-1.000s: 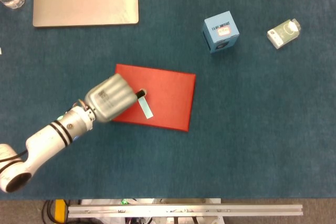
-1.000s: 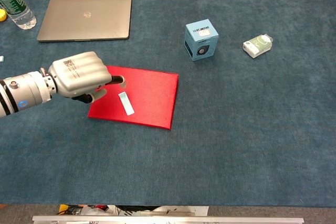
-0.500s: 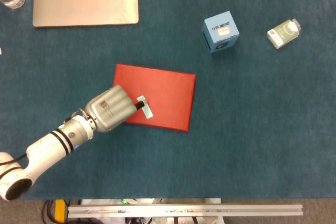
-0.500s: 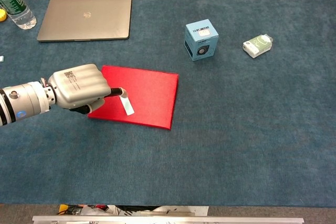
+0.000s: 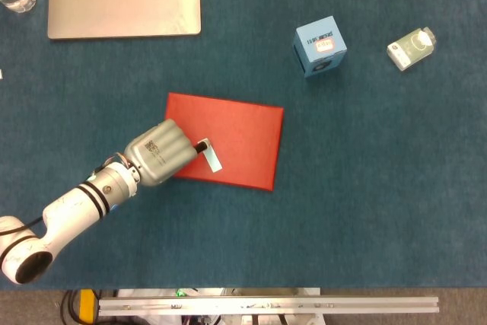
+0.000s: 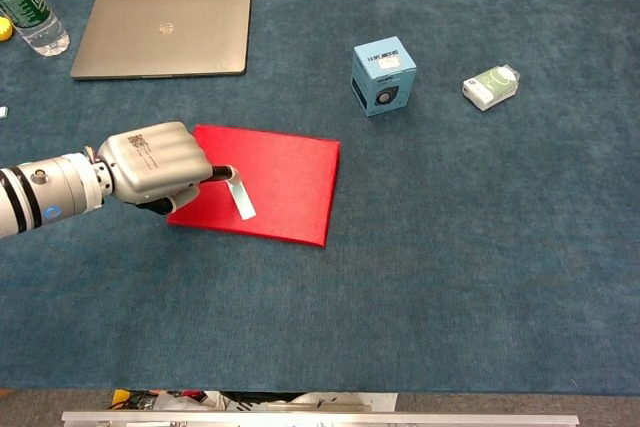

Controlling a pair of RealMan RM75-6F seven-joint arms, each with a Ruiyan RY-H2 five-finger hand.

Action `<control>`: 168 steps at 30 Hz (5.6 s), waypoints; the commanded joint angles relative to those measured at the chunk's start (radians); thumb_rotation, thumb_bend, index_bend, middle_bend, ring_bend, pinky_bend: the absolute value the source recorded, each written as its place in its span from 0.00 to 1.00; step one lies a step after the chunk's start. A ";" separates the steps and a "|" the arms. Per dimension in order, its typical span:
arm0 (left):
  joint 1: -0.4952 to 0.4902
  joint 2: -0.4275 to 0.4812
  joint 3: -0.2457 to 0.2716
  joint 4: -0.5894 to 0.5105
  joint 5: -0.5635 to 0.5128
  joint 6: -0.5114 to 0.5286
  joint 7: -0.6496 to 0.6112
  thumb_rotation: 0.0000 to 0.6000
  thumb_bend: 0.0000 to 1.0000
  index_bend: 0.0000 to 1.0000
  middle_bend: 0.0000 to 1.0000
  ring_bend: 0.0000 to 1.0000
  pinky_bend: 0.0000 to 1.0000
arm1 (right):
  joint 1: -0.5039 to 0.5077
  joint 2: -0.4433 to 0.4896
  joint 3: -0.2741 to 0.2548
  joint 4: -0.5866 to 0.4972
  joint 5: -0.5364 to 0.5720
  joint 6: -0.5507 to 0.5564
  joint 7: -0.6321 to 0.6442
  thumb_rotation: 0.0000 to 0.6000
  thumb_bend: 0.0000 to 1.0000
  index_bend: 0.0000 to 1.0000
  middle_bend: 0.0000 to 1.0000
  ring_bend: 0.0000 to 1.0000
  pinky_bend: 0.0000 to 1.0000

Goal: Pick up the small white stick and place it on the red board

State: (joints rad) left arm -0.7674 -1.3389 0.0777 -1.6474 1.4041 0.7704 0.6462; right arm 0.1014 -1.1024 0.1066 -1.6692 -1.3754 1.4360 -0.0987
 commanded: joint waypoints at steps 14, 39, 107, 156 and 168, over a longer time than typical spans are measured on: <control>-0.012 -0.007 0.000 0.024 -0.035 -0.015 -0.005 1.00 0.65 0.19 1.00 1.00 1.00 | -0.003 -0.001 0.000 -0.003 0.000 0.002 -0.005 1.00 0.36 0.38 0.51 0.53 0.44; -0.031 -0.005 0.001 0.031 -0.067 -0.020 -0.001 1.00 0.65 0.19 1.00 1.00 1.00 | -0.005 -0.002 0.001 0.004 0.002 -0.001 0.002 1.00 0.36 0.38 0.51 0.53 0.44; -0.050 0.008 0.007 -0.015 -0.093 0.012 0.029 1.00 0.65 0.19 1.00 1.00 1.00 | -0.018 0.001 0.000 0.017 -0.002 0.008 0.024 1.00 0.36 0.38 0.51 0.55 0.44; -0.066 0.013 0.021 -0.012 -0.153 0.016 0.042 1.00 0.65 0.19 1.00 1.00 1.00 | -0.024 0.000 0.000 0.036 0.000 0.005 0.043 1.00 0.36 0.38 0.51 0.55 0.44; -0.052 0.013 0.040 -0.010 -0.151 0.017 0.043 1.00 0.65 0.19 1.00 1.00 1.00 | -0.023 -0.004 -0.001 0.038 -0.002 0.002 0.042 1.00 0.36 0.38 0.51 0.55 0.44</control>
State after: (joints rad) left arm -0.8200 -1.3254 0.1176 -1.6575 1.2525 0.7879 0.6889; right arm 0.0790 -1.1059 0.1058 -1.6312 -1.3773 1.4379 -0.0562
